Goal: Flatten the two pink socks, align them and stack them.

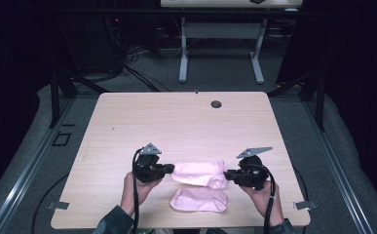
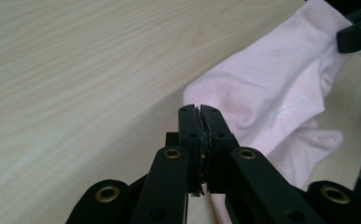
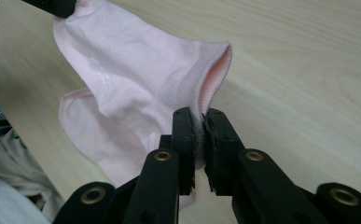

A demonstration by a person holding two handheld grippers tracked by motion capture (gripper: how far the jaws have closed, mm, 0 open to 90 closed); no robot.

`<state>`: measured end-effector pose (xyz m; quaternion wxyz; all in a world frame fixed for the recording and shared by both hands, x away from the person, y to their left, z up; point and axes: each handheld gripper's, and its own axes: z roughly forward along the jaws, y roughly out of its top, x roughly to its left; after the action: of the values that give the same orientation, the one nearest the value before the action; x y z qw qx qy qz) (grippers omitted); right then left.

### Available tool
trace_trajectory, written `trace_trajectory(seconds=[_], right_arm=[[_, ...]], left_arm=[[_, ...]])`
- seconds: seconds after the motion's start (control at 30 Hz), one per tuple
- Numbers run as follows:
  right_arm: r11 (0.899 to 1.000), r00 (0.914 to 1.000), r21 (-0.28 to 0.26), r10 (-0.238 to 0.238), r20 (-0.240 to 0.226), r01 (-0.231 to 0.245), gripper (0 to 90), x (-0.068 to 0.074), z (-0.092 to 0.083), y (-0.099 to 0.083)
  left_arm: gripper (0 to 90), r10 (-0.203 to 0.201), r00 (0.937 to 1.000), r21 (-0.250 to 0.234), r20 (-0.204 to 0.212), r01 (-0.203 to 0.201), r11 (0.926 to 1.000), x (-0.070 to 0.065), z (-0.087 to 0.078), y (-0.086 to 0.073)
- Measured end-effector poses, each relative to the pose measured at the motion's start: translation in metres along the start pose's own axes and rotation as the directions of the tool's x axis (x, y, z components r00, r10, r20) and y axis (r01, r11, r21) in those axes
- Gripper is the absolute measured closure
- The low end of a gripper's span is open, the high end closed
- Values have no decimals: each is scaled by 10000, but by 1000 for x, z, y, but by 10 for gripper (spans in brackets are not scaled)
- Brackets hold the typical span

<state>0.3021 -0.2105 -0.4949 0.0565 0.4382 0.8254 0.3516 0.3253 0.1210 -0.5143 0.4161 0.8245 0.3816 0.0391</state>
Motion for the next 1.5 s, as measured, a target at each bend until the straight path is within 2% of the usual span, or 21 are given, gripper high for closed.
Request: trace_trajectory(seconds=[0.03, 0.1, 0.17, 0.4, 0.47, 0.5, 0.57, 0.6, 0.63, 0.67, 0.7, 0.8, 0.83, 0.9, 0.93, 1.0, 1.13, 1.17, 1.27, 1.33, 1.5], right_arm=[[10000, 9998, 34, 55, -181, -55, 829, 3, -3, -5], [9999, 9998, 143, 4, -191, -1, 829, 4, -5, -6], [9995, 9996, 307, 46, -281, -37, 829, 11, -9, -12], [9957, 9994, 919, -91, -324, 120, 829, 24, -13, -20], [9935, 9994, 1126, -115, -328, 151, 827, 25, -10, -23], [9908, 9996, 1334, -203, -216, 230, 824, 24, -3, -26], [9903, 9996, 1374, -177, -211, 205, 820, 23, 2, -27], [9863, 9998, 1639, -199, -43, 203, 815, 21, 9, -29], [9821, 9992, 1864, -310, 270, 254, 814, 20, 19, -32], [9821, 9992, 1864, -310, 270, 254, 814, 20, 19, -32], [9779, 9986, 2068, -401, 340, 322, 812, 20, 28, -34], [9779, 9978, 2050, -501, 438, 402, 812, 19, 34, -36], [9810, 9986, 1914, -394, 354, 319, 811, 19, 37, -37], [9804, 9964, 1912, -606, 592, 483, 806, 19, 40, -38], [9805, 9956, 1890, -672, 652, 538, 804, 19, 42, -39], [9792, 9946, 1940, -755, 719, 603, 804, 19, 45, -40], [9790, 9942, 1948, -767, 759, 606, 804, 18, 48, -42], [9821, 9952, 1822, -633, 743, 488, 804, 19, 49, -43], [9791, 9945, 1946, -743, 742, 586, 804, 18, 48, -43], [9807, 9952, 1876, -691, 691, 551, 803, 18, 49, -43], [9820, 9960, 1817, -639, 622, 517, 790, 16, 50, -44]], left_arm=[[884, -135, 9997, 65, 186, 133, 9999, -3, -1, -8], [884, -180, 9996, 84, 237, 178, 9998, -6, -2, -13], [884, -449, 9979, 137, 457, 443, 9989, -10, -5, -21], [884, -481, 9979, 319, 443, 468, 9984, -21, -9, -38], [884, -339, 9991, 408, 238, 329, 9986, -23, -8, -43], [884, -318, 9992, 466, 230, 307, 9984, -24, -6, -45], [884, 24, 9999, 752, -157, -13, 9972, -28, 0, -50], [883, 132, 9997, 818, -206, -115, 9966, -29, 2, -52], [882, 439, 9981, 1061, -423, -392, 9936, -32, 7, -56], [882, 439, 9981, 1061, -423, -392, 9936, -32, 7, -56], [881, 580, 9967, 1122, -561, -514, 9924, -35, 10, -59], [881, 761, 9944, 1183, -737, -671, 9907, -36, 12, -61], [881, 829, 9933, 1225, -803, -727, 9898, -36, 12, -61], [880, 1079, 9895, 1307, -966, -949, 9869, -37, 12, -62], [880, 1079, 9895, 1307, -966, -949, 9869, -37, 12, -62], [879, 1337, 9840, 1342, -1181, -1176, 9840, -39, 14, -65], [878, 1373, 9831, 1482, -1210, -1189, 9818, -38, 16, -67], [878, 1392, 9830, 1548, -1195, -1200, 9806, -38, 16, -68], [876, 1409, 9821, 1540, -1250, -1211, 9806, -38, 17, -68], [874, 1387, 9825, 1601, -1240, -1182, 9800, -38, 18, -68], [836, 1408, 9817, 1625, -1283, -1192, 9795, -36, 19, -67]])
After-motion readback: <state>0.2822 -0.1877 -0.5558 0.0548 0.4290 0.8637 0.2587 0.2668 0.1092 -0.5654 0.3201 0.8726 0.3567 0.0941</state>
